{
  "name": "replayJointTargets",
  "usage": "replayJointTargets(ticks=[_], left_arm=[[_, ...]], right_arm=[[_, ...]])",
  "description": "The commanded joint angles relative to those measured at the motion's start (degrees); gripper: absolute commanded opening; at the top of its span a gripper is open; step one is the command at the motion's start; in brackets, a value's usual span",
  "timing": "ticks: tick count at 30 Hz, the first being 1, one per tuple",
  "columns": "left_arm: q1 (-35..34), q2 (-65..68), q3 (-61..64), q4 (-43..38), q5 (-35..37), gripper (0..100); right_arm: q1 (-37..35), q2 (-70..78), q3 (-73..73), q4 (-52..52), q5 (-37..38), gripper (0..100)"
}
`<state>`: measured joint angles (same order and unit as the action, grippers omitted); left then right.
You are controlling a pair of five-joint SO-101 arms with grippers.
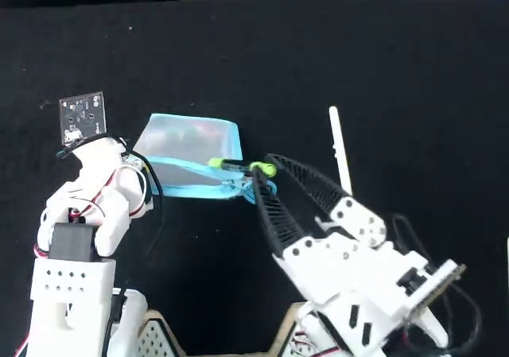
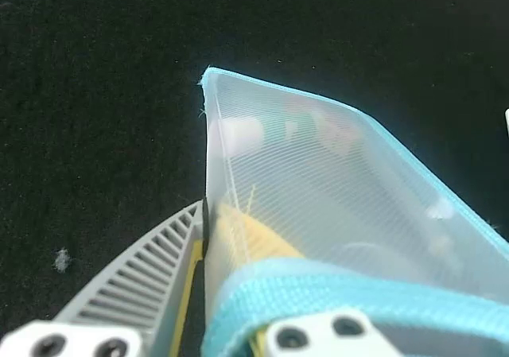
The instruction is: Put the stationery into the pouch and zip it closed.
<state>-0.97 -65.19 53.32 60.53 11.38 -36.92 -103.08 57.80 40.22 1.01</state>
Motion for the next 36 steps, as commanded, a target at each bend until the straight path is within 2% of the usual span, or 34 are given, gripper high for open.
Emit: replayJointTargets(ticks=[1,5,20,25,36], left_arm=[[-0.31,-0.97,-1.10,-1.32,0.79,3],[-0.31,-0.97,-1.10,-1.32,0.79,3],[-0.31,-0.97,-1.10,-1.32,0.79,3],[-0.31,-0.97,-1.10,-1.32,0.79,3],[-0.31,-0.97,-1.10,-1.32,0.79,3]], right_arm=[[-2.02,-1.10,2.24,-4.04,0.09,1.1],[-2.02,-1.10,4.97,-5.63,0.09,1.1],[-1.93,-3.74,-2.86,-5.10,0.09,1.1],[-2.11,-8.31,-3.12,-1.14,0.09,1.1],[-2.29,-8.84,-6.02,1.14,0.09,1.1]])
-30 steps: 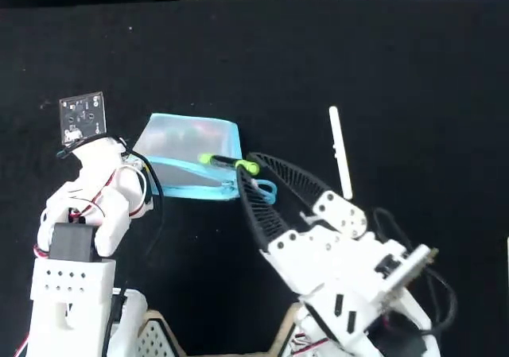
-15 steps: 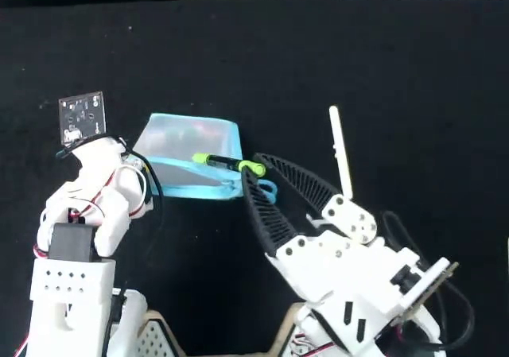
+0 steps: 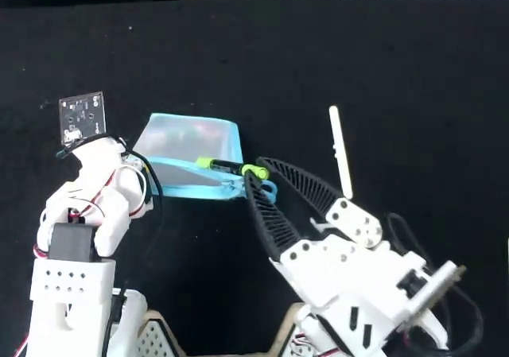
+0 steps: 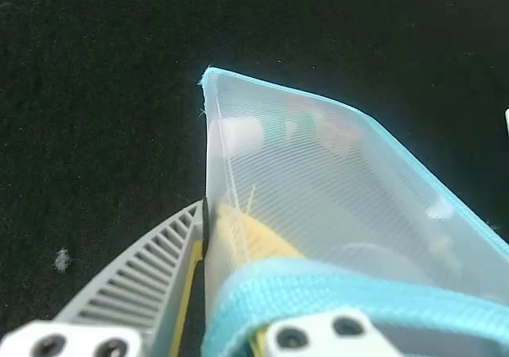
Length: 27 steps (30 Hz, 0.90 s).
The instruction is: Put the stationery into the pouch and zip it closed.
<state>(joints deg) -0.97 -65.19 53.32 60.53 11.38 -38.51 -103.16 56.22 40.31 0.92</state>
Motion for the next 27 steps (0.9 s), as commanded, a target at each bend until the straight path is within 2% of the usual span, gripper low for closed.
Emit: replayJointTargets(ticks=[1,6,11,18,27], left_arm=[[-0.31,-0.97,-1.10,-1.32,0.79,3],[-0.31,-0.97,-1.10,-1.32,0.79,3],[-0.31,-0.97,-1.10,-1.32,0.79,3],[-0.31,-0.97,-1.10,-1.32,0.79,3],[-0.40,-0.97,-1.10,-1.32,0.79,3]], right_arm=[[-1.23,-8.75,-5.32,1.58,0.18,1.1],[-5.19,-8.40,-8.75,4.40,0.18,1.1],[-5.45,-8.31,-3.47,4.40,0.44,1.1],[-5.45,-8.40,4.35,3.69,11.96,1.1],[-5.36,-8.31,20.26,-7.38,24.26,1.1]])
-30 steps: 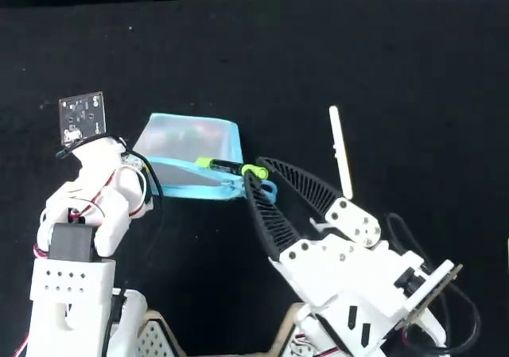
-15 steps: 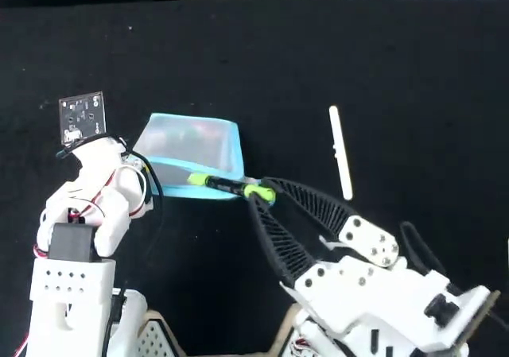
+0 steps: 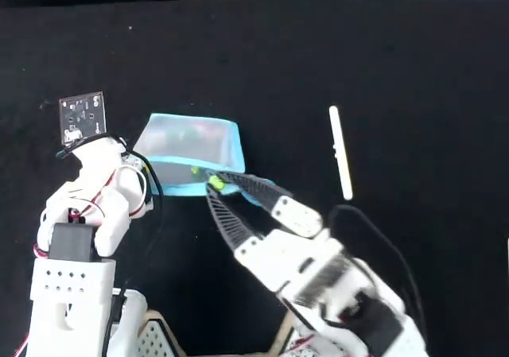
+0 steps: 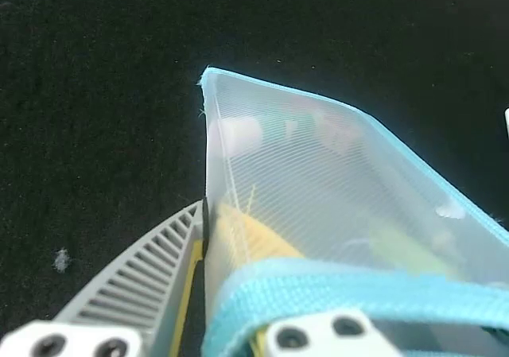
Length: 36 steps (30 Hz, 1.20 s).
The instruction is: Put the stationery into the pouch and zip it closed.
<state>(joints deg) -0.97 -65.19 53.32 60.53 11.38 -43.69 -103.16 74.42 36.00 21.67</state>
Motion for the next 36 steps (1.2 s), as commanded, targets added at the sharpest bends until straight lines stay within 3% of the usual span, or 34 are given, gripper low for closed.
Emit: replayJointTargets(ticks=[1,7,12,25,30,36], left_arm=[[-0.31,-0.97,-1.10,-1.32,0.79,3],[-0.31,-0.97,-1.10,-1.32,0.79,3],[-0.31,-0.97,-1.10,-1.32,0.79,3],[-0.31,-0.97,-1.01,-1.32,0.79,3],[-0.31,-0.97,-1.01,-1.32,0.79,3],[-0.40,-0.97,-1.01,-1.32,0.79,3]], right_arm=[[-0.26,-8.31,2.51,-3.08,4.48,1.1],[-0.26,-6.20,3.30,-0.53,8.35,1.1],[0.09,4.35,0.04,0.79,8.44,1.1],[-0.09,45.41,-41.36,29.45,8.62,1.1],[-0.53,56.75,-45.41,29.63,8.44,1.1],[-3.87,56.40,-45.85,28.66,5.63,4.8]])
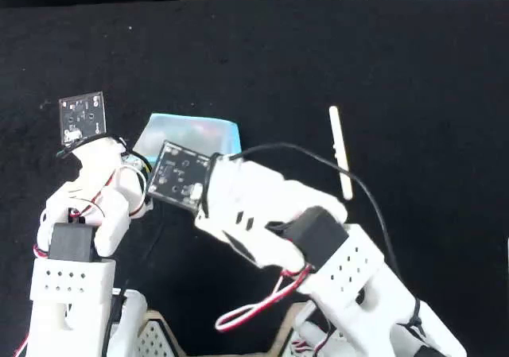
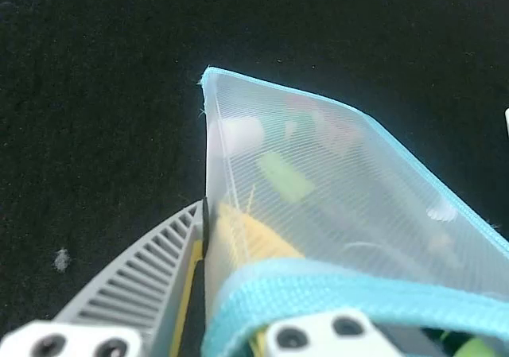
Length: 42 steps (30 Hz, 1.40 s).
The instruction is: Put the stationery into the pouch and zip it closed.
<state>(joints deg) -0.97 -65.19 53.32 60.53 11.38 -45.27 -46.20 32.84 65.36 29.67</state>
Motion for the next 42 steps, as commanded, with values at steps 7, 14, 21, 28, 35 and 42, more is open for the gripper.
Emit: replayJointTargets(ticks=[7,14,21,28,35,42], left_arm=[[-0.31,-0.97,-1.01,-1.32,0.79,3],[-0.40,-0.97,-1.01,-1.32,0.79,3],[-0.31,-0.97,-1.01,-1.32,0.79,3],[-0.31,-0.97,-1.01,-1.32,0.79,3],[-0.31,-0.97,-1.01,-1.32,0.79,3],[-0.31,-0.97,-1.01,-1.32,0.79,3]], right_arm=[[-2.46,-3.91,-4.35,0.44,-7.74,25.8],[0.97,-20.26,-4.35,0.53,-8.00,17.3],[19.16,-27.21,-3.91,0.97,-12.84,13.2],[39.21,-14.11,-1.54,-0.44,-22.07,13.3],[46.07,9.10,-1.80,-8.53,-28.04,13.3],[47.74,32.22,-1.80,-24.62,-28.22,13.1]])
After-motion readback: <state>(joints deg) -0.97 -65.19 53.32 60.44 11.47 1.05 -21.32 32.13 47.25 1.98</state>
